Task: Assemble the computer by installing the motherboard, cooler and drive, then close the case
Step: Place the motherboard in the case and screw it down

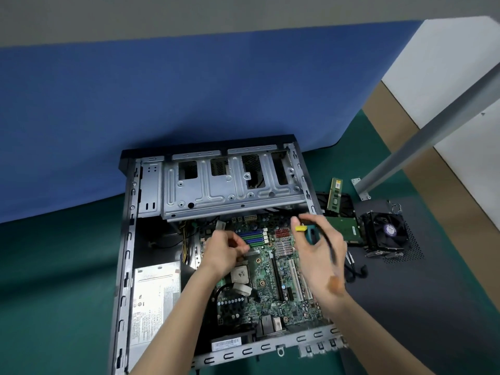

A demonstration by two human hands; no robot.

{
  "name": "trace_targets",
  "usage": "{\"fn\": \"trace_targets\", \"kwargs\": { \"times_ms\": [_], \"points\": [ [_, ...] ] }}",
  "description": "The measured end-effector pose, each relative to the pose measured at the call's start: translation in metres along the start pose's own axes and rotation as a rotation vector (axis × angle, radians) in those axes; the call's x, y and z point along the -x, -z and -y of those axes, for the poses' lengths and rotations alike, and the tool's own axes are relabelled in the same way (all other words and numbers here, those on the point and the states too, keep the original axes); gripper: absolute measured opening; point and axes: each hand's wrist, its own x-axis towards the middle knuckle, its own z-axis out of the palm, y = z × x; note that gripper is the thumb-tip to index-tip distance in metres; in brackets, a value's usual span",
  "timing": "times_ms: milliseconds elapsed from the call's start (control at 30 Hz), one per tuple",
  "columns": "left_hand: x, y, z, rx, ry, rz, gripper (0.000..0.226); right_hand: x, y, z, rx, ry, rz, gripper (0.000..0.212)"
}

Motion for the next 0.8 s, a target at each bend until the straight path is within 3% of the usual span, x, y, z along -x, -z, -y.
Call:
{"fn": "trace_targets", "kwargs": {
  "times_ms": [200, 300, 500, 633, 800],
  "points": [
    [-0.006, -0.024, -0.007, -0.118, -0.071, 0.016, 0.013, -0.018, 0.008, 0.006, 0.153, -0.089, -0.077, 0.028],
    [-0.014, -0.033, -0.009, -0.163, -0.113, -0.018, 0.019, -0.033, 0.01, 0.01, 0.283, -0.039, -0.091, 0.023],
    [-0.031, -0.054, -0.016, -0.321, -0.214, -0.031, 0.018, -0.069, 0.016, 0.002, 0.593, 0.101, -0.152, 0.045],
    [-0.034, -0.067, -0.004, -0.484, -0.287, -0.053, 0.005, -0.068, 0.008, -0.01, 0.51, 0.12, -0.093, 0.044],
    [-0.028, -0.065, 0.009, -0.412, -0.343, -0.038, 0.004, -0.083, 0.006, -0.01, 0.342, 0.001, -0.019, 0.046]
  ]
}}
